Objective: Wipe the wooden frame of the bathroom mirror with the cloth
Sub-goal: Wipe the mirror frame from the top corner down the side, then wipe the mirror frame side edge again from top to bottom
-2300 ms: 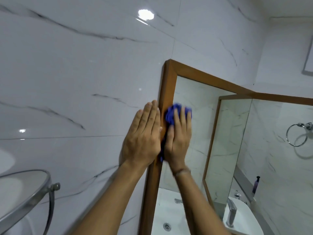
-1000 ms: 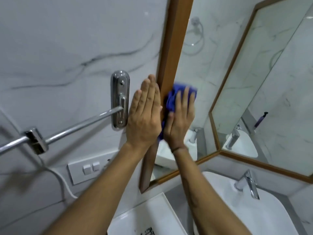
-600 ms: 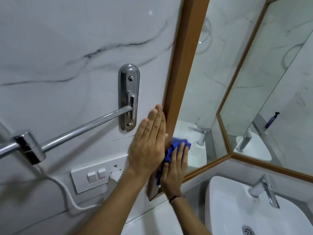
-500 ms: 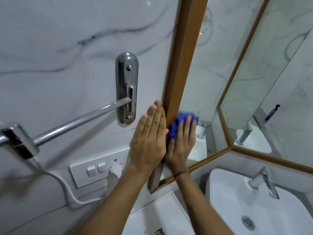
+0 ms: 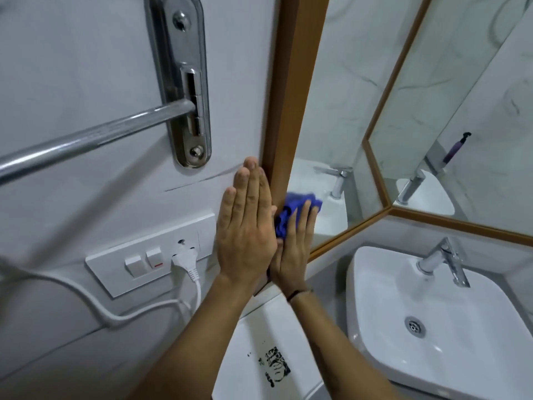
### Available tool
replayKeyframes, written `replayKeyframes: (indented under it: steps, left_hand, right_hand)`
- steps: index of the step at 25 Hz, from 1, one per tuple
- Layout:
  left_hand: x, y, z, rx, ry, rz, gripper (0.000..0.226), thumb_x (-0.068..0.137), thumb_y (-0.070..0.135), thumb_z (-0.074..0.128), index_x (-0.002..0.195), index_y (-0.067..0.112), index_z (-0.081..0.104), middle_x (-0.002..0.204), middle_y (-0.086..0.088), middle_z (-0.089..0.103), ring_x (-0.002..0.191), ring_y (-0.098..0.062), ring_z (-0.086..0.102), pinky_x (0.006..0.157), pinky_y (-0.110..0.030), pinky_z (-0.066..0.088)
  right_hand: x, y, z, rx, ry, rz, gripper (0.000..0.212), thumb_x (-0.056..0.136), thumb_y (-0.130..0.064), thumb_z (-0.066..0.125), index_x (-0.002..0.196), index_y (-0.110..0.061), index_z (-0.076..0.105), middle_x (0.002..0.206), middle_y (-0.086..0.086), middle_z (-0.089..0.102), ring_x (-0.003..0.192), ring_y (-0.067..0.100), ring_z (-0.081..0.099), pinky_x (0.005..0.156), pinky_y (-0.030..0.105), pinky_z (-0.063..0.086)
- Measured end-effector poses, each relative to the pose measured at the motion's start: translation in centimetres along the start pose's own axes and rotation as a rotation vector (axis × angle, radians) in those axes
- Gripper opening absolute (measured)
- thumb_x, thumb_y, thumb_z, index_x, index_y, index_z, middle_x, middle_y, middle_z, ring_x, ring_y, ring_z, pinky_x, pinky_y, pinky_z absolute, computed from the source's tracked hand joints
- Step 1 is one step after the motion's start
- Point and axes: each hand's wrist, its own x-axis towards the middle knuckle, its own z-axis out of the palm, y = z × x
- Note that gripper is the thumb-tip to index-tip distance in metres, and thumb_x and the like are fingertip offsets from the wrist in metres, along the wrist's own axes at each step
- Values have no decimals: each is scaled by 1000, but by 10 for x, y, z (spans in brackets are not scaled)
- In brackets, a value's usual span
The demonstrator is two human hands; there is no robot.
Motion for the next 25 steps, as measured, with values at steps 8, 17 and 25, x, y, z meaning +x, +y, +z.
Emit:
replayKeyframes:
  steps: [8, 17, 25]
  left_hand:
    - [-38, 1, 26, -114, 9, -48, 68, 121, 28, 34, 176, 1, 3, 185, -11, -19, 173, -22, -14, 141, -39, -7]
    - [-68, 5, 44, -100, 8, -53, 66, 123, 31, 26, 176, 1, 0, 184, -10, -22, 172, -22, -19, 140, -37, -11]
    - [-80, 0, 46, -101, -17, 5, 68, 122, 33, 25, 175, -1, 3, 185, -14, -20, 172, -24, -17, 140, -38, -11]
  right_hand:
    - [15, 6, 29, 75, 188, 44, 61, 120, -40, 31, 178, -31, 14, 189, -11, 5, 178, 25, 2, 145, 48, 9]
    - [-132, 13, 77, 300, 128, 761, 73, 116, -43, 43, 179, -39, 7, 191, -9, 9, 178, 21, 12, 144, 60, 16]
    - [-24, 89, 31, 586, 502, 1163, 61, 121, -43, 32, 174, -13, 32, 180, 23, 38, 167, 46, 38, 139, 66, 28]
